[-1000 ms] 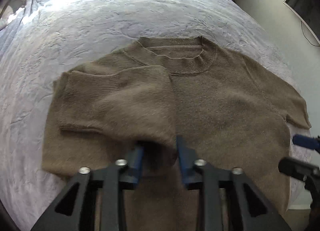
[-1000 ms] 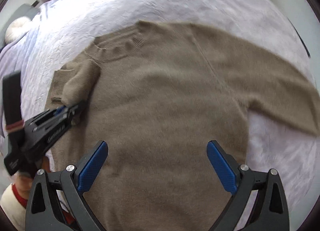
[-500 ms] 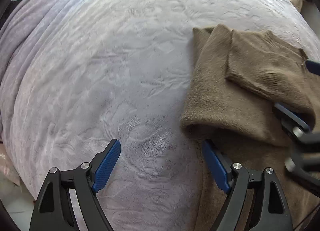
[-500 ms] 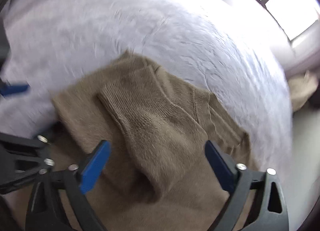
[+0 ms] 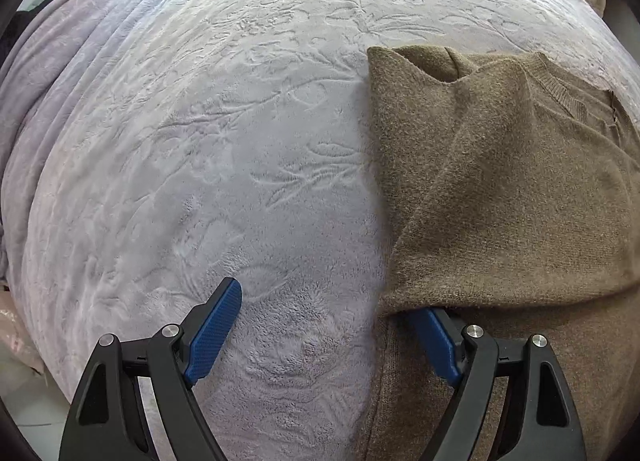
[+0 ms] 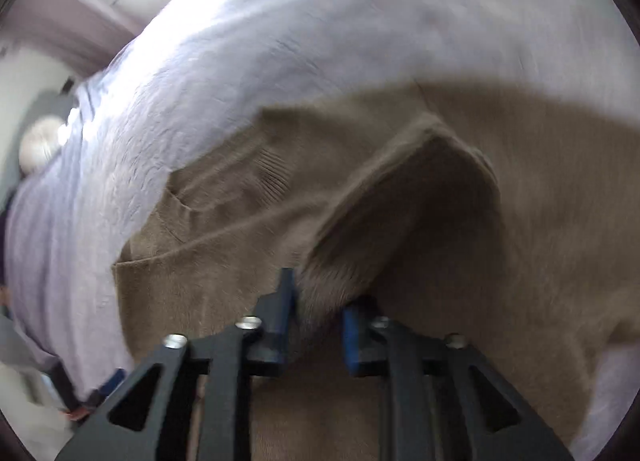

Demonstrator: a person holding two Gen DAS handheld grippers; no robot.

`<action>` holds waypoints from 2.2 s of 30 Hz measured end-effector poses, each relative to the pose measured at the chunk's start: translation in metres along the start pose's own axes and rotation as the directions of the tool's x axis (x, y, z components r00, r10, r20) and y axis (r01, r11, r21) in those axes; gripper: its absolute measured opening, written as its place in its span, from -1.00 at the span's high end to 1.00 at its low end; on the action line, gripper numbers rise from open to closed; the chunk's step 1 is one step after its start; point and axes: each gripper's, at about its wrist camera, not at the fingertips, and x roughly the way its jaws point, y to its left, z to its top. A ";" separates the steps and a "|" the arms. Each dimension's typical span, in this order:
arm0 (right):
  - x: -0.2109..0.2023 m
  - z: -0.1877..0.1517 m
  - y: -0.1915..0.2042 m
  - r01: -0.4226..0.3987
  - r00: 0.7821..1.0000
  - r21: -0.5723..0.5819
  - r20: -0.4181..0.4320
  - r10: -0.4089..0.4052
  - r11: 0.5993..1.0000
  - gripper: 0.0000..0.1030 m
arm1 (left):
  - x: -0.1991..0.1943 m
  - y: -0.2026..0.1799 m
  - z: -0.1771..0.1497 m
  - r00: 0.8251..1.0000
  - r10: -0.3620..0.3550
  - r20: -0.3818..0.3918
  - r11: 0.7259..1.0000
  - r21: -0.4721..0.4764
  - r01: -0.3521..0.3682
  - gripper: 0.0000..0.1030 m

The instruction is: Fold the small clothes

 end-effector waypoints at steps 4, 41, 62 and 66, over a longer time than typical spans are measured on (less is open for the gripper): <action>-0.004 -0.006 -0.030 -0.143 0.990 0.143 0.030 0.140 0.979 -0.11 | -0.001 -0.004 0.001 1.000 0.004 -0.006 1.000 -0.008 -0.004 -0.64; -0.060 0.000 -0.097 -0.021 0.999 0.079 0.033 0.018 0.997 0.26 | 0.000 -0.018 0.071 0.989 0.144 0.042 0.978 0.144 -0.149 -1.00; -0.135 -0.089 -0.198 -0.144 0.988 0.373 0.110 0.111 0.917 0.18 | -0.089 -0.216 -0.001 0.986 -0.148 -0.080 0.909 0.382 0.167 -1.00; -0.150 -0.097 -0.228 -0.154 0.984 0.430 0.152 0.097 0.889 0.18 | -0.096 -0.246 0.007 0.986 -0.160 -0.056 0.895 0.414 0.169 -1.00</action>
